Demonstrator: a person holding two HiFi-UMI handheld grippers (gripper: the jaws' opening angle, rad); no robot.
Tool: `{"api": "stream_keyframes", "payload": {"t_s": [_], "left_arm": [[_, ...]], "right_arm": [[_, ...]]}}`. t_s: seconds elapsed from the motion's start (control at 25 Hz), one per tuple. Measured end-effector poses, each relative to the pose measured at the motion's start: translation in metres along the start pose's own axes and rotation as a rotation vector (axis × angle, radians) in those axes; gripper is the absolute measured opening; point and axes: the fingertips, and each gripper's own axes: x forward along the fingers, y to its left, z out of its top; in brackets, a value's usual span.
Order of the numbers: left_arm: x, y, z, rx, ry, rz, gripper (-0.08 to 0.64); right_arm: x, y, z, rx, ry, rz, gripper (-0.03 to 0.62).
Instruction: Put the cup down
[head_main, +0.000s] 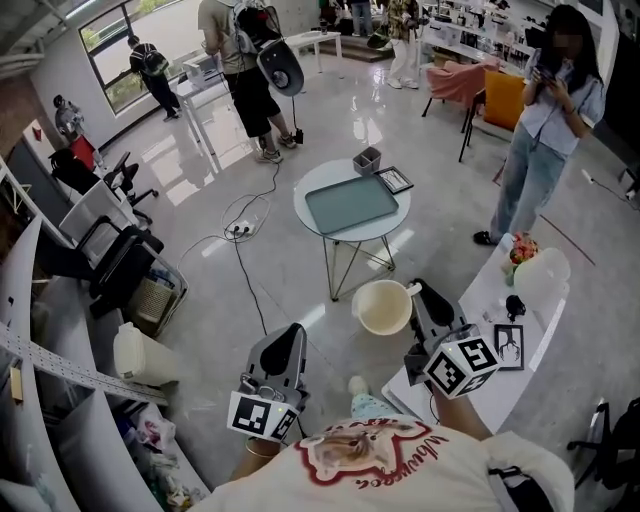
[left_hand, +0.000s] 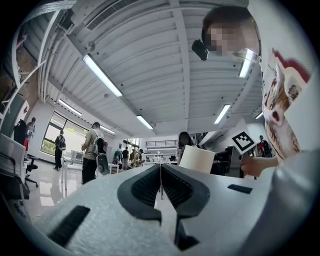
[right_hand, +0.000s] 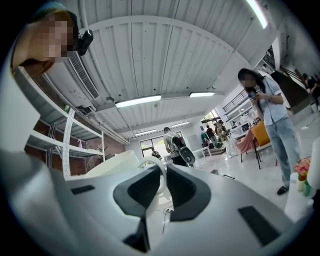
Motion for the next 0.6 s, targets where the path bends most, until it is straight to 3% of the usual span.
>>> {"api": "stream_keyframes", "payload": {"t_s": [0.6], "left_arm": [[0.141, 0.071, -0.021, -0.009, -0.03, 0.018, 0.016]], "right_arm": [[0.135, -0.086, 0.022, -0.01, -0.008, 0.012, 0.046]]}}
